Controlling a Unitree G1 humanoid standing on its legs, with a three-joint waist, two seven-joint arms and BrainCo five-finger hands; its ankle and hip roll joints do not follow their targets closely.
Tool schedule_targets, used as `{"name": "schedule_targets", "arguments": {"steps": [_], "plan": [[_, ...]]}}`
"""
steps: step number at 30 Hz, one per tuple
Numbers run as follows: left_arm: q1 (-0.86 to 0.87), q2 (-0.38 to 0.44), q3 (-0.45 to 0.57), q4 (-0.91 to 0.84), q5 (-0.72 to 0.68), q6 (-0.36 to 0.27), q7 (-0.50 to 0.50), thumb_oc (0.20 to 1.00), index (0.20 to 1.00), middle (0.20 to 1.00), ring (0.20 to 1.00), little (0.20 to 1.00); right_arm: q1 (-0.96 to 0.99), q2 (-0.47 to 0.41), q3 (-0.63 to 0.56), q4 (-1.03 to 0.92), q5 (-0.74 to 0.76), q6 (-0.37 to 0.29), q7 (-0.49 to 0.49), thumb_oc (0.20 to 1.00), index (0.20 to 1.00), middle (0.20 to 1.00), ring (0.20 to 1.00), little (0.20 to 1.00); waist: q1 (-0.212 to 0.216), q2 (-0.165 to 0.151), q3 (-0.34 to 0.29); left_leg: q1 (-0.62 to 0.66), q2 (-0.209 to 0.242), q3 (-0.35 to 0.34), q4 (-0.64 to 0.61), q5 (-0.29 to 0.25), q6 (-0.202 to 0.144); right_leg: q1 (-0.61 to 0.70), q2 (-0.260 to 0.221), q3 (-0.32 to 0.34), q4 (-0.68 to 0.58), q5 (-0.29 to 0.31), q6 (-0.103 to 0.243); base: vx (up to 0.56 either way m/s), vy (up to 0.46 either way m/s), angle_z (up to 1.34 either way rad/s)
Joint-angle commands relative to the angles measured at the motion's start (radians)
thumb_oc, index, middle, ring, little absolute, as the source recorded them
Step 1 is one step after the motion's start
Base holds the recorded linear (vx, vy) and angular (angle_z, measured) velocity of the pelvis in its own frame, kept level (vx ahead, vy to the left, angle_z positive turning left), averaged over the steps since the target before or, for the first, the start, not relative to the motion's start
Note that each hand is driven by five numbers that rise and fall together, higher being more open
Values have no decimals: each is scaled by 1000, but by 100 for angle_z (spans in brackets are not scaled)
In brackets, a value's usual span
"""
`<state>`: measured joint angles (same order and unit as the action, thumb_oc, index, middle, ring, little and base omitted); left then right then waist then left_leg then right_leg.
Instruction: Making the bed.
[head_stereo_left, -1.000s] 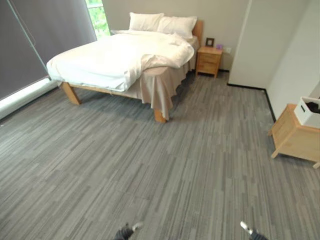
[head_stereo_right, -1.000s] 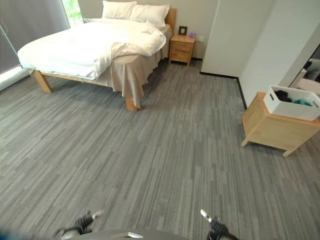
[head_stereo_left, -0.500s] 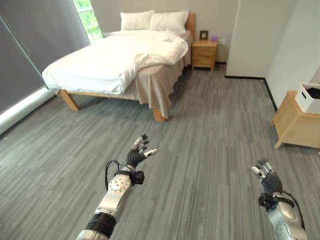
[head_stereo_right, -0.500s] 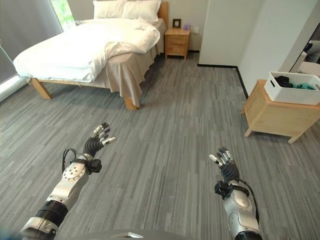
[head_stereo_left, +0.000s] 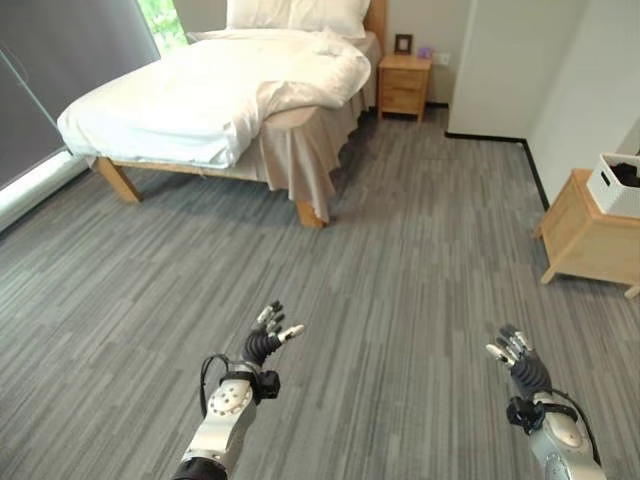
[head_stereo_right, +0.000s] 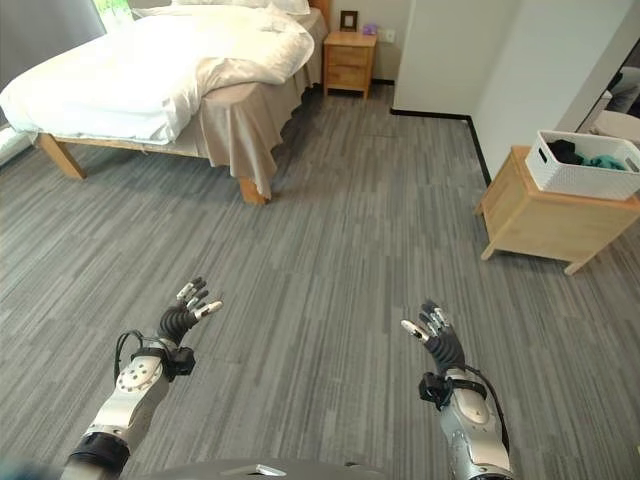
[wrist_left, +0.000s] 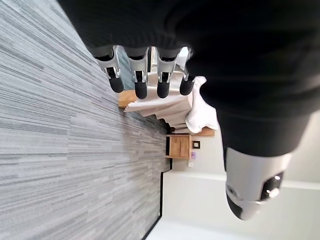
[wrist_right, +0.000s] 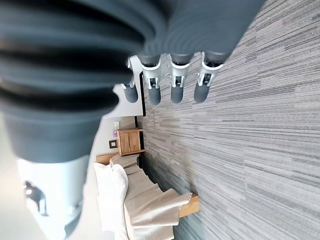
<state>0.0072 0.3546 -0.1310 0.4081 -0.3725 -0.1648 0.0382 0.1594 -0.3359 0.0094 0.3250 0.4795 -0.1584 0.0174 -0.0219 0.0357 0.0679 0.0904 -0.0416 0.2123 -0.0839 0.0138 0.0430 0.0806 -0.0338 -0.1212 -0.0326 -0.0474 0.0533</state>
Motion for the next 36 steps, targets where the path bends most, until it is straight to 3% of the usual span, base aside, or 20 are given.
{"name": "schedule_targets", "arguments": {"steps": [1,3,6,7,9,11,13,14,15,19,22,24,26,27,28,30,31,34,35,36], "plan": [[-58,39,57,-13,22,-71,27,1000,1000,1000,1000,1000,-73,13,8,-47,-5,-69,3,1000,1000,1000,1000,1000,15,-64,-7,-11,39,-80,8,-23,-26,-54,-122,43,43,95,107,-71,62,-13],[-69,67,77,-12,43,-80,44,1000,1000,1000,1000,1000,-126,5,46,-33,-4,-69,2,1000,1000,1000,1000,1000,19,-62,33,-22,41,-76,23,-31,-14,-116,-125,54,154,85,115,-60,61,-22],[-47,80,112,-15,52,-79,47,1000,1000,1000,1000,1000,-116,8,44,-63,1,-73,16,1000,1000,1000,1000,1000,20,-65,59,-14,36,-71,31,-43,2,-187,-130,66,307,138,137,28,55,-15],[-27,93,147,-13,43,-80,52,1000,1000,1000,1000,1000,-111,12,43,-67,2,-74,21,1000,1000,1000,1000,1000,16,-52,89,5,47,-65,36,-55,11,-252,-126,54,466,198,148,52,54,0],[-18,101,167,-15,38,-78,54,1000,1000,1000,1000,1000,-107,14,41,-67,0,-73,23,1000,1000,1000,1000,1000,11,-47,107,20,56,-69,39,-63,10,-303,-126,51,525,212,149,184,16,-5],[8,118,218,-15,39,-82,52,1000,1000,1000,1000,1000,-85,20,27,-77,5,-62,37,1000,1000,1000,1000,1000,-9,-52,110,80,70,-58,14,-86,-19,-386,-187,10,405,205,143,373,-78,-23],[17,120,231,-23,33,-83,49,1000,1000,1000,1000,1000,-72,22,18,-81,20,-60,43,1000,1000,1000,1000,1000,-19,-52,110,106,78,-63,3,-97,-35,-382,-197,4,341,205,143,368,-151,-12],[14,119,241,-9,21,-89,46,1000,1000,1000,1000,1000,-56,26,7,-77,37,-63,46,1000,1000,1000,1000,1000,-44,-60,109,150,99,-75,-3,-122,-72,-403,-216,1,154,234,154,614,-272,1],[4,119,241,1,22,-89,46,1000,1000,1000,1000,1000,-52,27,4,-75,38,-62,43,1000,1000,1000,1000,1000,-57,-61,108,173,117,-83,-3,-133,-90,-417,-220,4,88,266,166,648,-286,6],[-16,107,226,-22,37,-93,48,1000,1000,1000,1000,1000,-43,28,-1,-88,44,-54,48,1000,1000,1000,1000,1000,-80,-54,94,245,178,-90,-3,-145,-131,-451,-241,-39,50,335,196,474,-232,32],[-18,87,189,-35,28,-94,26,1000,1000,1000,1000,1000,-32,8,-7,-83,59,-52,65,1000,1000,1000,1000,1000,-96,-34,65,231,247,-130,77,-33,-163,-429,-190,-49,107,289,151,378,-220,38],[-7,75,190,-32,-15,-84,10,1000,1000,1000,1000,1000,-56,-13,2,-78,91,-51,66,1000,1000,1000,1000,1000,-94,-19,46,172,312,-143,252,149,-167,-404,-138,-80,158,216,85,517,-379,36],[2,74,195,-41,-22,-79,2,1000,1000,1000,1000,1000,-59,-31,10,-100,130,-64,82,1000,1000,1000,1000,1000,-75,-53,57,39,357,-130,600,260,-150,-327,-90,-88,163,149,4,517,-599,0],[4,77,192,-62,-20,-74,-4,1000,1000,1000,1000,1000,-61,-51,12,-104,114,-59,85,1000,1000,1000,1000,1000,-43,-73,79,-37,341,-153,725,251,-128,-276,-70,-78,155,118,-28,620,-744,-27],[-7,60,188,-73,-39,-80,10,1000,1000,1000,1000,1000,-76,-87,8,-114,94,-59,69,1000,1000,1000,1000,1000,4,-101,123,-177,313,-150,868,190,-113,-191,-57,-72,129,80,-50,416,-485,-39],[-20,41,182,-69,-61,-88,19,1000,1000,1000,1000,1000,-104,-103,11,-98,85,-61,55,1000,1000,1000,1000,1000,29,-105,137,-259,309,-135,892,157,-113,-155,-52,-75,115,66,-49,428,-297,-43],[-20,24,172,-83,-86,-96,14,1000,1000,1000,1000,1000,-151,-127,4,-91,90,-65,34,1000,1000,1000,1000,1000,67,-102,139,-360,309,-85,784,148,-132,-87,-51,-86,88,48,-38,631,-229,-28],[-5,13,173,-101,-121,-112,1,1000,1000,1000,1000,1000,-161,-124,0,-118,112,-75,48,1000,1000,1000,1000,1000,101,-100,127,-382,274,-23,630,152,-139,-31,-49,-90,66,29,-29,459,-74,-16],[15,12,193,-126,-144,-127,-11,1000,1000,1000,1000,1000,-176,-124,15,-142,97,-79,56,1000,1000,1000,1000,1000,142,-90,109,-403,186,25,451,173,-128,20,-24,-90,52,10,-17,537,-58,-23],[16,12,193,-127,-144,-127,-12,1000,1000,1000,1000,1000,-175,-124,15,-142,97,-79,55,1000,1000,1000,1000,1000,142,-92,111,-397,183,27,447,174,-127,23,-27,-90,51,9,-16,742,-84,-28]]}}
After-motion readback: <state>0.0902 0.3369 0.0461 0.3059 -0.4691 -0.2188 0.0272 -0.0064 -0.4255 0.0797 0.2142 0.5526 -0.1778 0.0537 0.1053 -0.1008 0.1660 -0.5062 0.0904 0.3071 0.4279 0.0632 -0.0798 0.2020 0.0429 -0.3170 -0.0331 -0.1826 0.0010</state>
